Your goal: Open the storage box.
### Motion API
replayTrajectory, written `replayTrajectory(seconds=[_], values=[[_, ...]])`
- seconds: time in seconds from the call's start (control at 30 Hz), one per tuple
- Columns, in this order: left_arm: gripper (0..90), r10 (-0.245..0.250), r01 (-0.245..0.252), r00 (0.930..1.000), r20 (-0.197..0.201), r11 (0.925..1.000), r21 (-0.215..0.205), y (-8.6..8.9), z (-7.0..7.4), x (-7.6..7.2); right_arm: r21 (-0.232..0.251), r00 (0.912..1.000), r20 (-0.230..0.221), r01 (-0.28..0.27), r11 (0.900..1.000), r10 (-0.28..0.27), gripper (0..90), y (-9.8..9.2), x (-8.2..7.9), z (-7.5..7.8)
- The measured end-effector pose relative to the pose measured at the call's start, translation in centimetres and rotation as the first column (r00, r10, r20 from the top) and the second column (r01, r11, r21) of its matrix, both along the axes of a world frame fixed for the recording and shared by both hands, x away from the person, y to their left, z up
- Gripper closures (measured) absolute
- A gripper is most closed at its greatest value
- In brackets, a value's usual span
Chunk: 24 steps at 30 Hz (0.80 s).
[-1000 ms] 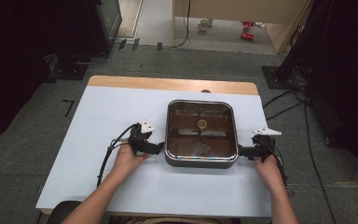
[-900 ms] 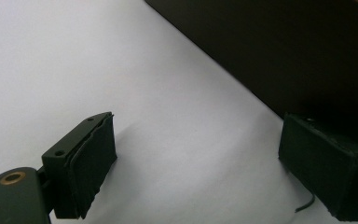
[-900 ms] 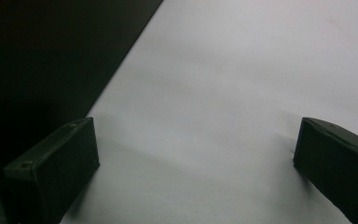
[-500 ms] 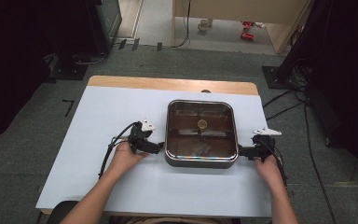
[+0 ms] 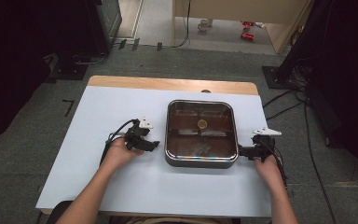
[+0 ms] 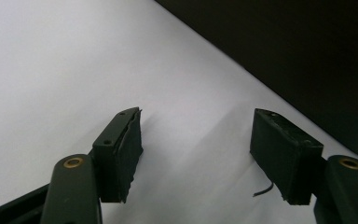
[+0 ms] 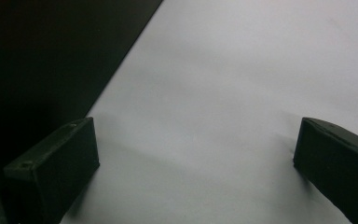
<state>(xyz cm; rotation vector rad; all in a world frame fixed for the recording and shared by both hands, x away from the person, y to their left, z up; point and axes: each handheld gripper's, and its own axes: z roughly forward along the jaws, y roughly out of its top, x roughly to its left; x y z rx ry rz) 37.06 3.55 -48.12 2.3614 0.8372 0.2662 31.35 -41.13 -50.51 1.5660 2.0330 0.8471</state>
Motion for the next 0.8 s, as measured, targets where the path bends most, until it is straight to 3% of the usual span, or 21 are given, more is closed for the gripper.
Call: replayTrajectory(seconds=[0.2, 0.37, 0.63, 0.8], values=[[38.6, 0.005, -0.008, 0.9955, -0.094, 0.9995, -0.031, 0.6, 0.5, 0.6, 0.000, 1.0000, 0.000, 0.000, 1.000, 0.000, 0.0, 0.0, 0.0, 0.0], [35.2, 0.007, -0.010, 0.9895, -0.144, 0.9998, -0.020, 0.9, 1.0, 0.9, -0.001, 1.0000, 0.001, 0.000, 1.000, 0.000, 0.0, 0.0, 0.0, 0.0], [36.9, -0.014, 0.007, 0.9907, -0.135, 0.9986, -0.052, 1.6, 2.9, 0.9, -0.002, 1.0000, 0.001, 0.001, 1.000, -0.001, 0.0, 0.0, 0.0, 0.0], [36.9, -0.021, 0.011, 0.9938, -0.109, 0.9960, -0.088, 1.9, 4.4, 0.8, -0.002, 1.0000, 0.002, 0.001, 1.000, -0.001, 0.0, 0.0, 0.0, 0.0]])
